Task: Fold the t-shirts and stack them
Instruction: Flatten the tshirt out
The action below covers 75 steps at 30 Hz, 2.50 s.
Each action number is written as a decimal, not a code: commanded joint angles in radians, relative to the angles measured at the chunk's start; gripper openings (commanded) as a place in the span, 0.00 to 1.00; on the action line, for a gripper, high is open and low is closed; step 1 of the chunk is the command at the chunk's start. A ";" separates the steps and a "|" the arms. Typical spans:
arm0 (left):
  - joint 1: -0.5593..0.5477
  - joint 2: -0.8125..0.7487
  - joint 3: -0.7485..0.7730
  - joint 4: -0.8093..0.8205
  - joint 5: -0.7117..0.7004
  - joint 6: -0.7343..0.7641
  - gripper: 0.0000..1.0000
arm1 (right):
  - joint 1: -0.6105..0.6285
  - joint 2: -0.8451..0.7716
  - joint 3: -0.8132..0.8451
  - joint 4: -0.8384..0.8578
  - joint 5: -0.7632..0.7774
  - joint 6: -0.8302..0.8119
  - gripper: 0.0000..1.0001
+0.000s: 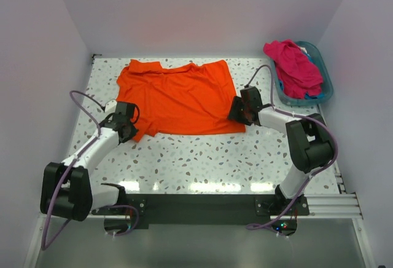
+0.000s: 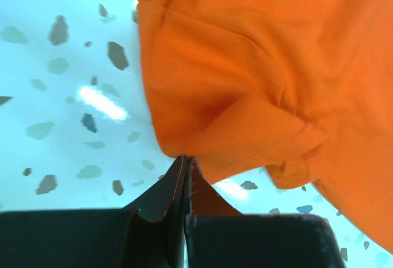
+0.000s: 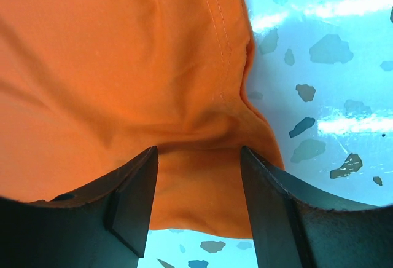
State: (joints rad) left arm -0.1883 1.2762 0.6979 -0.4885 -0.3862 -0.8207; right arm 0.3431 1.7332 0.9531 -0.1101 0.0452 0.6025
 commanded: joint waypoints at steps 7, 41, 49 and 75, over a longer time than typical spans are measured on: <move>0.122 -0.132 0.026 -0.142 -0.016 0.086 0.00 | -0.052 0.043 -0.020 0.001 -0.016 -0.006 0.59; -0.088 -0.034 -0.107 0.017 0.023 -0.095 0.64 | -0.056 -0.124 -0.062 -0.025 0.031 -0.030 0.63; -0.088 0.046 -0.158 0.117 0.027 -0.090 0.43 | -0.055 -0.185 -0.082 -0.051 0.077 -0.030 0.68; -0.079 -0.227 -0.140 0.013 0.033 -0.061 0.00 | -0.042 -0.247 -0.212 -0.068 0.102 0.017 0.62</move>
State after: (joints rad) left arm -0.2707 1.0706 0.5583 -0.4541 -0.3595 -0.8963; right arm 0.2943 1.4605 0.7349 -0.2276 0.1574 0.5957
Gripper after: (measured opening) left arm 0.023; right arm 0.618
